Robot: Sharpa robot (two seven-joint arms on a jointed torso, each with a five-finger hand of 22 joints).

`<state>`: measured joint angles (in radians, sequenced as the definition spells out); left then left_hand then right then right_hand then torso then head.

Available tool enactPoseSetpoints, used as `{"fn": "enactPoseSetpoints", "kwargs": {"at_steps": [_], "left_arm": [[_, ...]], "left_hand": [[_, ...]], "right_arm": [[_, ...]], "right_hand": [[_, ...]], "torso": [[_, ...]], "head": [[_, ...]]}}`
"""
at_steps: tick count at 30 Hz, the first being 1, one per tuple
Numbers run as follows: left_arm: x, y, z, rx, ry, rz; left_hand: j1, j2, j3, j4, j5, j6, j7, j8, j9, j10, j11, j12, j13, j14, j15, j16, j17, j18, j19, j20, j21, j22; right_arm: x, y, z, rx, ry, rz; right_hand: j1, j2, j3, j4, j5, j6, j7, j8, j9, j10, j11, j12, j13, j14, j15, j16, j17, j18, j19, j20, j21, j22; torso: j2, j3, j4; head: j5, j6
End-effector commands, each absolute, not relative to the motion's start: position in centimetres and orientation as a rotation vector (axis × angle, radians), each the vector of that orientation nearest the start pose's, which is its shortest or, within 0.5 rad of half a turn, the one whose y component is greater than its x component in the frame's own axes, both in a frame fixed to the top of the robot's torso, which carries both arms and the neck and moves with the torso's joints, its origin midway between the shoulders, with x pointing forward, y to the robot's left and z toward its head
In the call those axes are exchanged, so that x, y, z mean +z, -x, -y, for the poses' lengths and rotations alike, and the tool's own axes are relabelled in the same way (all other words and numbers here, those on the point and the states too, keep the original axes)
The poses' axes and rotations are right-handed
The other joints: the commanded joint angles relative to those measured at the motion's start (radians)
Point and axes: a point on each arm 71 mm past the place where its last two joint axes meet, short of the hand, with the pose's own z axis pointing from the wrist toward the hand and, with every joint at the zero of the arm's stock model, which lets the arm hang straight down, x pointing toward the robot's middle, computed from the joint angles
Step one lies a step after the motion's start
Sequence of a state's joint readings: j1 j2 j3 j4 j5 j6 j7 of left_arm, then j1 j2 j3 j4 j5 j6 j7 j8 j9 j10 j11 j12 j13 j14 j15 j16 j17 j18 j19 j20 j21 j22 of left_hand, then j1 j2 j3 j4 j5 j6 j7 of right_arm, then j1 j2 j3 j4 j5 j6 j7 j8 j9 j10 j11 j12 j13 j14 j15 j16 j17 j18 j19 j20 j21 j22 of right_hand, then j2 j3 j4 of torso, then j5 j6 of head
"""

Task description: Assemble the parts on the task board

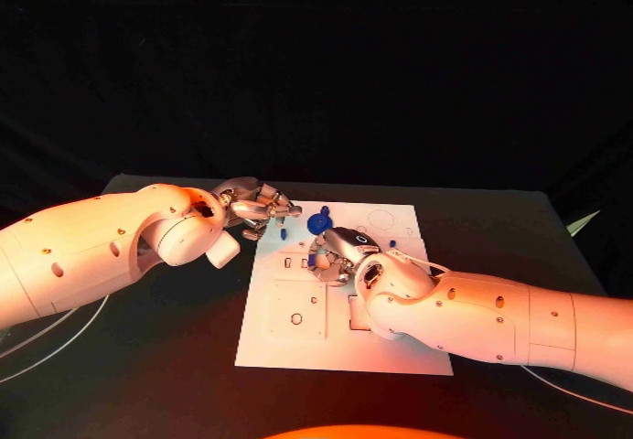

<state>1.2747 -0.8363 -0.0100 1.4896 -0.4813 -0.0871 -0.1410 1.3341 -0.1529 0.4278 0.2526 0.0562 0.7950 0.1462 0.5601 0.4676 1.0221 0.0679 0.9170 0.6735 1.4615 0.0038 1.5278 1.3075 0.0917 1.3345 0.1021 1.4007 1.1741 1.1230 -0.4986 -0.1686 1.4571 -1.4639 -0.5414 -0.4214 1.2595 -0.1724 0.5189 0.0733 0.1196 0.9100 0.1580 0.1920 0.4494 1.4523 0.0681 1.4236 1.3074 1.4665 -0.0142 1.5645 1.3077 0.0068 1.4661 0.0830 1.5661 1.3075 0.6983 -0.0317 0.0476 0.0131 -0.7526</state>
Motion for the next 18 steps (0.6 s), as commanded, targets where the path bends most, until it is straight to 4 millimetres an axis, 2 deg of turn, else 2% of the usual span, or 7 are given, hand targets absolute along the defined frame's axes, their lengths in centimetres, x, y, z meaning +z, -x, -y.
{"fn": "enactPoseSetpoints", "kwargs": {"at_steps": [1,6,8,9,12,16,18], "left_arm": [[-16.32,-50.10,-20.28,-1.161,0.703,-2.004],[-16.35,-50.10,-20.30,-1.161,0.702,-2.008],[-16.36,-50.10,-20.30,-1.160,0.702,-2.009],[-16.36,-50.10,-20.30,-1.160,0.702,-2.010],[-16.39,-50.10,-20.27,-1.159,0.699,-2.014],[-16.44,-50.15,-20.26,-1.155,0.696,-2.019],[-16.47,-50.19,-20.28,-1.150,0.691,-2.021]], "left_hand": [[-0.007,0.002,0.004,0.003,-0.002,-0.009,0.001,0.003,0.001,-0.008,-0.001,0.006,0.001,0.070,-0.001,0.002,0.189,-0.011,0.007,0.000,0.003,0.001],[-0.007,0.002,0.004,0.003,-0.002,-0.009,0.001,0.003,0.001,-0.008,-0.001,0.006,0.001,0.070,-0.001,0.002,0.189,-0.011,0.007,0.000,0.003,0.001],[-0.007,0.002,0.004,0.003,-0.002,-0.009,0.001,0.003,0.001,-0.008,-0.001,0.006,0.001,0.070,-0.001,0.002,0.189,-0.011,0.007,0.000,0.003,0.001],[-0.007,0.002,0.004,0.003,-0.002,-0.009,0.001,0.003,0.001,-0.008,-0.001,0.006,0.001,0.070,-0.001,0.002,0.189,-0.011,0.007,0.000,0.003,0.001],[-0.007,0.002,0.004,0.003,-0.002,-0.009,0.001,0.003,0.001,-0.008,-0.001,0.006,0.001,0.070,-0.001,0.002,0.189,-0.011,0.007,0.000,0.003,0.001],[-0.006,0.002,0.005,0.003,-0.002,-0.010,0.001,0.004,0.002,-0.009,0.000,0.006,0.001,0.071,0.000,0.002,0.190,-0.011,0.007,0.000,0.004,0.002],[-0.006,0.002,0.005,0.003,-0.002,-0.010,0.001,0.004,0.002,-0.009,0.000,0.006,0.001,0.071,0.000,0.002,0.190,-0.011,0.007,0.000,0.004,0.002]], "right_arm": [[-25.41,-44.75,6.14,0.670,0.034,-1.725],[-25.32,-44.69,6.08,0.678,0.032,-1.717],[-25.30,-44.68,6.08,0.681,0.031,-1.714],[-25.29,-44.67,6.08,0.682,0.030,-1.713],[-25.22,-44.66,6.09,0.688,0.027,-1.705],[-24.97,-44.61,6.19,0.703,0.008,-1.675],[-24.69,-44.57,6.30,0.719,-0.011,-1.640]], "right_hand": [[-0.007,-0.001,-0.004,0.001,-0.003,-0.010,0.000,-0.006,-0.002,-0.001,0.003,-0.006,0.139,0.098,0.009,-0.005,0.238,-0.007,0.105,0.010,0.005,0.263],[-0.012,-0.010,-0.008,0.002,-0.007,-0.026,0.006,-0.019,-0.008,-0.007,0.008,-0.013,0.134,0.098,0.014,-0.005,0.237,-0.007,0.105,0.015,0.005,0.263],[-0.017,-0.014,-0.012,0.005,-0.021,-0.032,0.008,-0.025,-0.011,-0.010,0.011,-0.016,0.131,0.098,0.016,-0.005,0.237,-0.007,0.105,0.018,0.004,0.263],[-0.027,-0.023,-0.023,0.011,-0.051,-0.047,0.011,-0.036,-0.015,-0.016,0.013,-0.023,0.125,0.098,0.019,-0.005,0.237,-0.006,0.104,0.021,0.003,0.262],[-0.043,-0.038,-0.048,0.023,-0.057,-0.051,0.011,-0.043,-0.018,-0.019,0.015,-0.027,0.122,0.098,0.021,-0.005,0.237,-0.006,0.104,0.023,0.002,0.262],[-0.046,-0.045,-0.114,0.046,-0.069,-0.076,0.017,-0.065,-0.024,-0.026,0.021,-0.033,0.116,0.098,0.025,-0.005,0.238,-0.006,0.103,0.027,0.001,0.261],[-0.006,-0.018,-0.229,0.079,-0.065,-0.122,0.028,-0.100,-0.038,-0.031,0.037,-0.036,0.112,0.098,0.035,-0.005,0.237,-0.006,0.102,0.037,0.000,0.260]], "torso": [[0.000,0.0002,0.0002],[0.001,0.0003,-0.0002],[0.001,0.0003,-0.0003],[0.002,0.0000,-0.0006],[0.001,0.0000,-0.0005],[0.001,0.0003,0.0002],[0.001,0.0006,0.0002]], "head": [[0.001,0.000],[0.000,0.002],[0.000,0.002],[0.000,0.002],[0.000,0.003],[-0.001,0.002],[-0.001,0.003]]}}
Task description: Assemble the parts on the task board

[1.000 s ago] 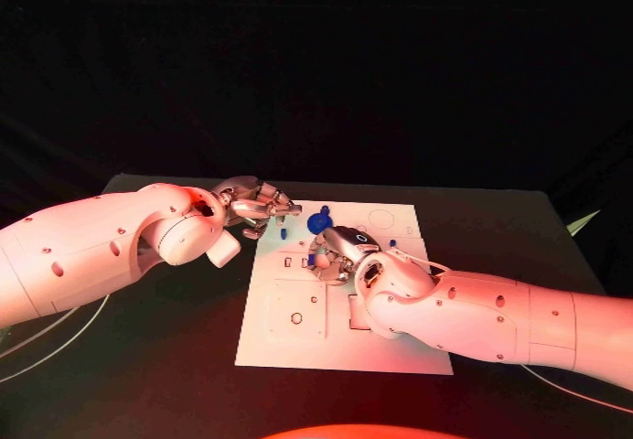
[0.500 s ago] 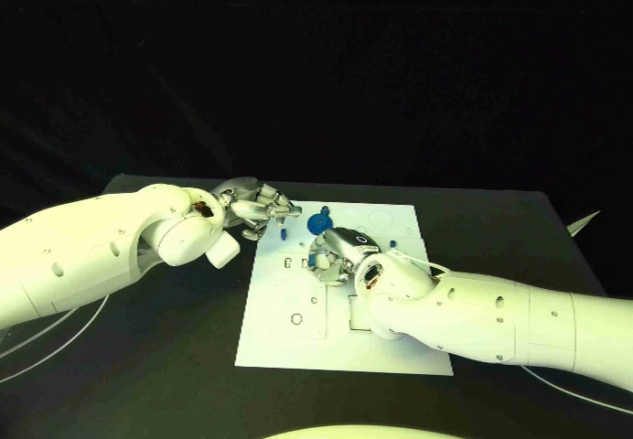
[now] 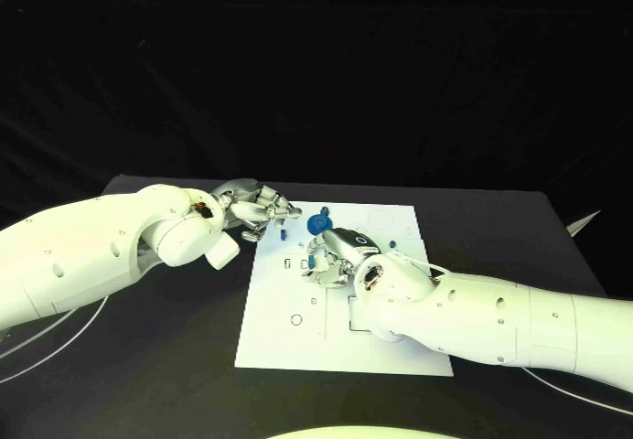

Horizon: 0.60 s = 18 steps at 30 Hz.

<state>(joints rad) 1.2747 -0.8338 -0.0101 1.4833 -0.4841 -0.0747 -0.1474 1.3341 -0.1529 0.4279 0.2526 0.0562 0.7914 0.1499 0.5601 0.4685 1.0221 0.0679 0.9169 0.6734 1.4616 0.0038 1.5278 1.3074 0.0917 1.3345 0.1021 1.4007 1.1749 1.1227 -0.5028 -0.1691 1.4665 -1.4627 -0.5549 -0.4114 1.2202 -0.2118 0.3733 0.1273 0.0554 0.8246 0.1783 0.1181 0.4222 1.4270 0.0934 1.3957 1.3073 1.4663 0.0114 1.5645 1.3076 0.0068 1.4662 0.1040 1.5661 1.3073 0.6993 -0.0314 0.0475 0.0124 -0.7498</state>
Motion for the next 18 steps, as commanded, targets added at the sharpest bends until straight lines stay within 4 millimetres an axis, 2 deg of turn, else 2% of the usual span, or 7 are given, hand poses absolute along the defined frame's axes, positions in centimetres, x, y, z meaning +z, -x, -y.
{"fn": "enactPoseSetpoints", "kwargs": {"at_steps": [1,4,7,9,11,15,18], "left_arm": [[-16.5,-50.2,-20.3,-1.146,0.688,-2.022],[-16.6,-50.3,-20.4,-1.126,0.681,-2.026],[-16.7,-50.4,-20.4,-1.087,0.657,-2.034],[-16.8,-50.5,-20.2,-1.054,0.622,-2.044],[-16.9,-50.6,-20.0,-1.010,0.569,-2.058],[-17.1,-50.7,-19.6,-0.917,0.489,-2.098],[-17.3,-50.7,-19.4,-0.843,0.421,-2.129]], "left_hand": [[-0.006,0.002,0.005,0.003,-0.002,-0.006,-0.003,0.004,0.001,-0.009,0.000,0.006,0.001,0.071,0.000,0.003,0.191,-0.011,0.007,0.001,0.004,0.001],[-0.011,0.000,0.002,0.006,-0.002,-0.006,-0.002,0.006,0.003,-0.009,0.000,0.008,0.002,0.071,0.000,0.003,0.192,-0.011,0.006,0.001,0.004,0.001],[-0.027,-0.006,-0.008,0.018,-0.002,-0.004,-0.003,0.012,0.008,-0.006,0.001,0.015,0.003,0.073,0.001,0.005,0.194,-0.011,0.006,0.002,0.006,0.004],[-0.040,-0.004,-0.016,0.029,-0.002,0.000,-0.005,0.019,0.015,-0.003,0.000,0.021,0.005,0.073,0.000,0.005,0.195,-0.011,0.007,0.002,0.008,0.006],[-0.054,-0.002,-0.024,0.035,-0.002,0.001,-0.006,0.024,0.020,-0.002,-0.001,0.025,0.007,0.072,0.000,0.004,0.194,-0.011,0.006,0.002,0.008,0.005],[-0.099,0.008,-0.051,0.039,-0.002,0.003,-0.010,0.041,0.037,0.007,-0.004,0.045,0.023,0.072,-0.003,0.003,0.192,-0.010,0.004,0.001,0.009,0.005],[-0.117,0.029,-0.060,0.038,-0.001,0.010,-0.018,0.064,0.060,0.017,-0.011,0.063,0.040,0.071,-0.007,0.002,0.191,-0.010,0.004,-0.003,0.009,0.005]], "right_arm": [[-24.6,-44.5,6.4,0.727,-0.018,-1.625],[-24.1,-44.3,6.8,0.751,-0.038,-1.577],[-23.5,-44.1,7.4,0.768,-0.049,-1.548],[-23.0,-43.9,8.0,0.777,-0.054,-1.535],[-22.2,-43.8,8.7,0.791,-0.062,-1.521],[-20.0,-43.7,10.6,0.845,-0.101,-1.484],[-18.4,-43.8,12.0,0.885,-0.140,-1.464]], "right_hand": [[0.077,0.036,-0.174,0.061,-0.005,-0.051,0.011,-0.041,-0.020,-0.010,0.019,-0.011,0.108,0.098,0.012,-0.005,0.238,-0.005,0.102,0.021,-0.001,0.259],[0.180,0.013,-0.296,0.169,-0.002,-0.234,0.022,-0.062,-0.105,-0.023,0.018,-0.026,0.092,0.098,0.020,-0.004,0.239,-0.005,0.101,0.025,-0.003,0.258],[0.186,0.009,-0.300,0.169,-0.003,-0.235,0.023,-0.062,-0.107,-0.026,0.019,-0.030,0.088,0.098,0.020,-0.005,0.237,-0.004,0.100,0.025,-0.005,0.257],[0.187,0.009,-0.301,0.169,-0.003,-0.223,0.023,-0.060,-0.101,-0.026,0.019,-0.030,0.088,0.097,0.020,-0.006,0.236,-0.004,0.100,0.026,-0.006,0.256],[0.191,0.024,-0.297,0.168,-0.002,-0.119,0.016,-0.039,-0.058,-0.025,0.014,-0.028,0.088,0.097,0.017,-0.007,0.233,-0.003,0.099,0.025,-0.008,0.255],[0.198,0.040,-0.286,0.166,0.005,-0.066,0.014,-0.022,-0.042,-0.028,0.011,-0.030,0.085,0.095,0.015,-0.011,0.225,-0.001,0.096,0.023,-0.016,0.250],[0.202,0.073,-0.264,0.161,0.036,-0.015,0.006,0.016,-0.034,-0.035,0.005,-0.034,0.080,0.091,0.009,-0.018,0.211,0.005,0.085,0.018,-0.040,0.235]], "torso": [[-0.001,0.0004,0.0001],[-0.002,0.0005,-0.0026],[-0.003,0.0005,-0.0035],[-0.003,-0.0001,-0.0011],[-0.003,-0.0007,0.0006],[-0.001,0.0018,-0.0079],[-0.002,0.0015,-0.0134]], "head": [[-0.001,0.000],[0.001,0.001],[0.000,0.001],[-0.001,0.004],[-0.001,0.005],[0.008,0.008],[0.014,0.010]]}}
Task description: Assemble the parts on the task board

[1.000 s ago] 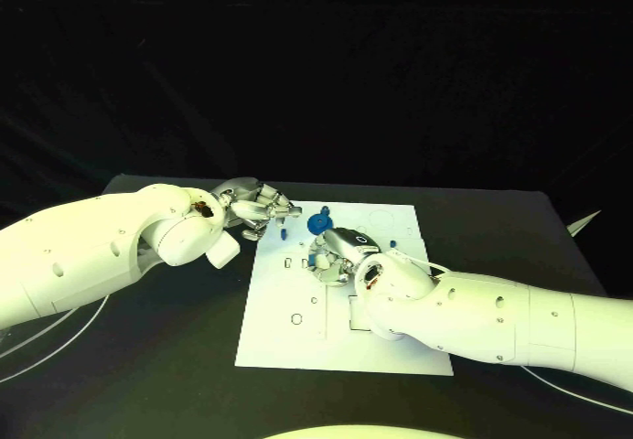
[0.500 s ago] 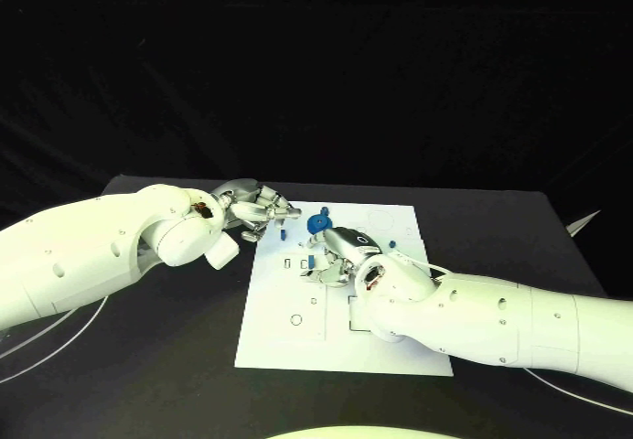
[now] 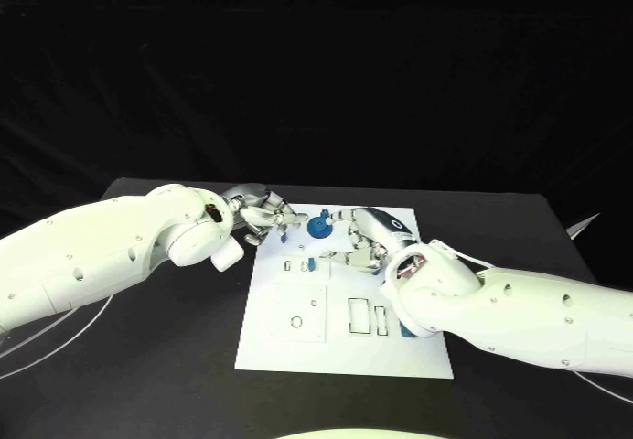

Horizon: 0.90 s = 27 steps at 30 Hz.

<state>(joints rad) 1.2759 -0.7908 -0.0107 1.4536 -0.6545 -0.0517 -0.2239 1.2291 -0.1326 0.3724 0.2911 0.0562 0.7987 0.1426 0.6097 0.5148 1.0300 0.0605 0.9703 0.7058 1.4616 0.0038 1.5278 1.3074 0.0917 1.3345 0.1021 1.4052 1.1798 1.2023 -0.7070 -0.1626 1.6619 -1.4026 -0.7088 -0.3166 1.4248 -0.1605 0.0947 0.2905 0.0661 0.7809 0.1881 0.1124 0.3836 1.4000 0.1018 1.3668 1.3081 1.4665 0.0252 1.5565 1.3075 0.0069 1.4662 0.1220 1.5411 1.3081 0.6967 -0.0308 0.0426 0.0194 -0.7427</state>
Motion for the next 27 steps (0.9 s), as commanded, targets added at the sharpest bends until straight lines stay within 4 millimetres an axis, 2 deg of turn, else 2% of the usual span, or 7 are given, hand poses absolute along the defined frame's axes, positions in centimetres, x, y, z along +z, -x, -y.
{"fn": "enactPoseSetpoints", "kwargs": {"at_steps": [1,3,8,13,17,22,27], "left_arm": [[-17.4,-50.8,-19.3,-0.811,0.390,-2.143],[-17.4,-50.8,-19.1,-0.772,0.355,-2.165],[-17.4,-50.9,-18.3,-0.686,0.283,-2.237],[-16.9,-51.3,-17.6,-0.642,0.257,-2.264],[-16.4,-51.8,-16.5,-0.617,0.226,-2.276],[-16.3,-52.1,-15.5,-0.573,0.160,-2.290],[-16.4,-52.4,-14.7,-0.532,0.102,-2.315]], "left_hand": [[-0.017,0.015,-0.006,0.000,-0.001,0.002,-0.013,0.021,0.021,0.011,-0.005,0.013,0.011,0.072,-0.009,0.002,0.192,-0.010,0.004,-0.004,0.005,0.000],[-0.029,0.020,-0.013,0.001,-0.001,0.000,-0.015,0.031,0.033,0.015,-0.006,0.020,0.018,0.072,-0.011,0.002,0.192,-0.010,0.003,-0.006,0.005,0.000],[-0.070,0.030,-0.037,0.002,-0.002,-0.005,-0.021,0.060,0.069,0.025,-0.011,0.042,0.038,0.071,-0.015,0.001,0.190,-0.010,0.003,-0.010,0.005,0.000],[-0.105,0.031,-0.066,0.003,-0.002,-0.007,-0.027,0.081,0.098,0.036,-0.016,0.060,0.056,0.071,-0.019,0.000,0.190,-0.010,0.003,-0.013,0.004,0.000],[-0.120,0.034,-0.080,0.003,-0.001,-0.009,-0.029,0.088,0.111,0.042,-0.018,0.070,0.067,0.072,-0.021,0.001,0.192,-0.010,0.003,-0.015,0.004,0.000],[-0.127,0.038,-0.086,0.003,-0.002,-0.008,-0.031,0.091,0.118,0.050,-0.019,0.079,0.077,0.074,-0.022,0.003,0.195,-0.011,0.005,-0.016,0.005,0.003],[-0.137,0.044,-0.094,0.003,-0.002,-0.008,-0.033,0.095,0.126,0.057,-0.021,0.088,0.087,0.076,-0.024,0.005,0.199,-0.011,0.007,-0.018,0.006,0.006]], "right_arm": [[-17.6,-43.9,12.6,0.898,-0.158,-1.459],[-16.8,-44.0,13.5,0.907,-0.182,-1.456],[-15.0,-44.8,16.4,0.905,-0.272,-1.468],[-14.3,-45.6,18.4,0.890,-0.345,-1.496],[-14.2,-46.3,19.7,0.865,-0.376,-1.527],[-14.2,-46.6,20.0,0.855,-0.382,-1.547],[-14.3,-46.8,20.1,0.847,-0.374,-1.561]], "right_hand": [[-0.001,0.029,0.021,-0.004,0.050,0.050,-0.008,0.040,0.010,-0.012,-0.007,-0.008,0.077,0.089,-0.008,-0.013,0.204,0.007,0.081,-0.002,-0.024,0.227],[0.003,0.037,0.033,-0.007,0.080,0.078,-0.019,0.075,0.020,-0.019,-0.017,-0.014,0.071,0.086,-0.017,-0.019,0.193,0.011,0.074,-0.010,-0.039,0.218],[0.004,0.036,0.043,-0.008,0.090,0.085,-0.025,0.107,0.029,-0.024,-0.023,-0.018,0.067,0.085,-0.022,-0.020,0.192,0.012,0.073,-0.016,-0.043,0.216],[0.003,0.036,0.045,-0.008,0.089,0.085,-0.026,0.115,0.031,-0.024,-0.024,-0.017,0.067,0.086,-0.024,-0.020,0.192,0.012,0.073,-0.018,-0.045,0.214],[0.003,0.040,0.050,-0.008,0.091,0.081,-0.027,0.121,0.033,-0.023,-0.025,-0.016,0.068,0.086,-0.025,-0.019,0.195,0.012,0.074,-0.019,-0.043,0.216],[0.004,0.040,0.050,-0.008,0.091,0.080,-0.027,0.121,0.033,-0.025,-0.025,-0.018,0.066,0.086,-0.025,-0.020,0.194,0.012,0.073,-0.019,-0.044,0.215],[0.003,0.041,0.052,-0.008,0.091,0.078,-0.026,0.123,0.033,-0.024,-0.025,-0.017,0.067,0.086,-0.025,-0.020,0.194,0.012,0.074,-0.019,-0.043,0.216]], "torso": [[0.000,0.0009,-0.0099],[-0.001,0.0006,-0.0107],[-0.004,0.0017,-0.0121],[-0.007,0.0036,-0.0113],[-0.004,0.0020,-0.0106],[-0.002,0.0027,-0.0103],[-0.003,0.0005,-0.0090]], "head": [[0.006,0.003],[0.005,0.003],[0.010,0.001],[0.010,-0.002],[0.010,0.001],[0.012,-0.001],[0.014,-0.004]]}}
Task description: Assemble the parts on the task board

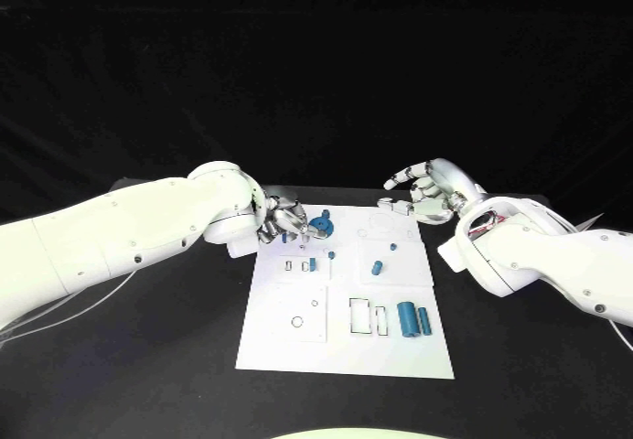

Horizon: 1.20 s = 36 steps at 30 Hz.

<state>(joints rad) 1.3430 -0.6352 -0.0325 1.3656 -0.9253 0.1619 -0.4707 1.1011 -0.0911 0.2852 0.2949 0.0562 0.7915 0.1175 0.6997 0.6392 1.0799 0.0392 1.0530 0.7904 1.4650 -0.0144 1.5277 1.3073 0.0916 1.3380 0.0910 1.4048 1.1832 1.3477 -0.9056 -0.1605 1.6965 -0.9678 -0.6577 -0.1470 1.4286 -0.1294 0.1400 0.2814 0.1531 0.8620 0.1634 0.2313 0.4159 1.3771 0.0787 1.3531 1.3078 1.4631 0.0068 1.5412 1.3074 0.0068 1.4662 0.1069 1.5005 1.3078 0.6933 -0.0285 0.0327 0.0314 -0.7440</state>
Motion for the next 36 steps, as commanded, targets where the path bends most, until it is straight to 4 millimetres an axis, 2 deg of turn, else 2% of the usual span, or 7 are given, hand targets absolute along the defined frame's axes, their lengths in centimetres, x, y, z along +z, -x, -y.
{"fn": "enactPoseSetpoints", "kwargs": {"at_steps": [1,7,9,10,17,36], "left_arm": [[-16.5,-52.5,-14.6,-0.522,0.092,-2.320],[-17.0,-52.8,-14.1,-0.476,0.048,-2.357],[-17.2,-52.9,-13.9,-0.466,0.037,-2.366],[-17.3,-52.9,-13.8,-0.462,0.033,-2.369],[-17.9,-53.2,-13.6,-0.439,0.028,-2.381],[-18.7,-53.1,-13.0,-0.439,0.015,-2.421]], "left_hand": [[-0.011,0.004,-0.008,-0.001,-0.002,-0.001,-0.008,0.006,0.004,0.007,0.000,0.006,0.003,0.073,-0.006,0.005,0.200,-0.011,0.004,-0.007,0.007,0.003],[-0.027,0.013,-0.019,0.000,-0.002,-0.002,-0.009,0.008,0.014,0.008,-0.001,0.009,0.006,0.074,-0.007,0.006,0.201,-0.012,0.005,-0.008,0.007,0.005],[-0.027,0.013,-0.019,0.000,-0.002,-0.002,-0.009,0.008,0.014,0.008,-0.001,0.009,0.006,0.074,-0.007,0.006,0.201,-0.012,0.005,-0.008,0.007,0.005],[-0.027,0.013,-0.020,0.000,-0.002,-0.002,-0.009,0.008,0.014,0.008,-0.001,0.009,0.006,0.074,-0.007,0.006,0.200,-0.012,0.005,-0.008,0.007,0.005],[-0.029,0.018,-0.021,-0.001,-0.001,-0.003,-0.009,0.008,0.017,0.008,-0.001,0.011,0.008,0.073,-0.007,0.005,0.200,-0.012,0.006,-0.008,0.008,0.007],[-0.021,0.023,-0.020,-0.004,-0.001,-0.005,-0.010,0.009,0.022,0.009,-0.002,0.013,0.011,0.074,-0.008,0.007,0.202,-0.013,0.007,-0.009,0.008,0.008]], "right_arm": [[-14.3,-46.8,20.2,0.846,-0.373,-1.563],[-14.3,-46.9,20.4,0.837,-0.373,-1.567],[-14.3,-46.9,20.5,0.835,-0.373,-1.569],[-14.3,-46.9,20.5,0.834,-0.372,-1.570],[-14.4,-46.9,20.5,0.835,-0.363,-1.581],[-14.4,-47.0,20.4,0.834,-0.359,-1.582]], "right_hand": [[0.000,0.010,0.006,0.001,0.004,-0.003,-0.002,0.004,0.001,-0.001,-0.002,-0.003,0.067,0.090,-0.006,-0.004,0.194,0.012,0.074,-0.004,-0.002,0.216],[-0.001,0.010,0.007,0.001,0.004,-0.004,-0.002,0.004,0.001,0.000,-0.002,-0.002,0.068,0.090,-0.007,-0.004,0.194,0.012,0.074,-0.004,-0.002,0.217],[-0.001,0.010,0.007,0.001,0.004,-0.004,-0.002,0.004,0.001,0.000,-0.002,-0.002,0.068,0.090,-0.007,-0.004,0.194,0.012,0.074,-0.004,-0.002,0.217],[-0.001,0.010,0.007,0.001,0.004,-0.004,-0.002,0.005,0.001,0.000,-0.002,-0.002,0.068,0.090,-0.007,-0.004,0.194,0.012,0.074,-0.004,-0.002,0.217],[-0.004,0.010,0.007,0.002,0.003,-0.010,-0.001,0.006,0.001,0.001,-0.002,-0.001,0.069,0.090,-0.007,-0.004,0.195,0.011,0.075,-0.005,-0.001,0.217],[-0.005,0.010,0.008,0.002,0.003,-0.013,-0.001,0.008,0.001,0.001,-0.001,-0.001,0.068,0.090,-0.006,-0.004,0.195,0.011,0.075,-0.005,-0.001,0.217]], "torso": [[0.000,-0.0022,0.0010],[0.001,-0.0035,0.0000],[0.001,-0.0034,-0.0002],[0.002,-0.0035,-0.0003],[0.002,-0.0031,-0.0010],[0.000,-0.0029,-0.0002]], "head": [[0.002,-0.004],[0.005,-0.008],[-0.002,-0.003],[-0.002,-0.002],[0.000,-0.010],[0.001,-0.018]]}}
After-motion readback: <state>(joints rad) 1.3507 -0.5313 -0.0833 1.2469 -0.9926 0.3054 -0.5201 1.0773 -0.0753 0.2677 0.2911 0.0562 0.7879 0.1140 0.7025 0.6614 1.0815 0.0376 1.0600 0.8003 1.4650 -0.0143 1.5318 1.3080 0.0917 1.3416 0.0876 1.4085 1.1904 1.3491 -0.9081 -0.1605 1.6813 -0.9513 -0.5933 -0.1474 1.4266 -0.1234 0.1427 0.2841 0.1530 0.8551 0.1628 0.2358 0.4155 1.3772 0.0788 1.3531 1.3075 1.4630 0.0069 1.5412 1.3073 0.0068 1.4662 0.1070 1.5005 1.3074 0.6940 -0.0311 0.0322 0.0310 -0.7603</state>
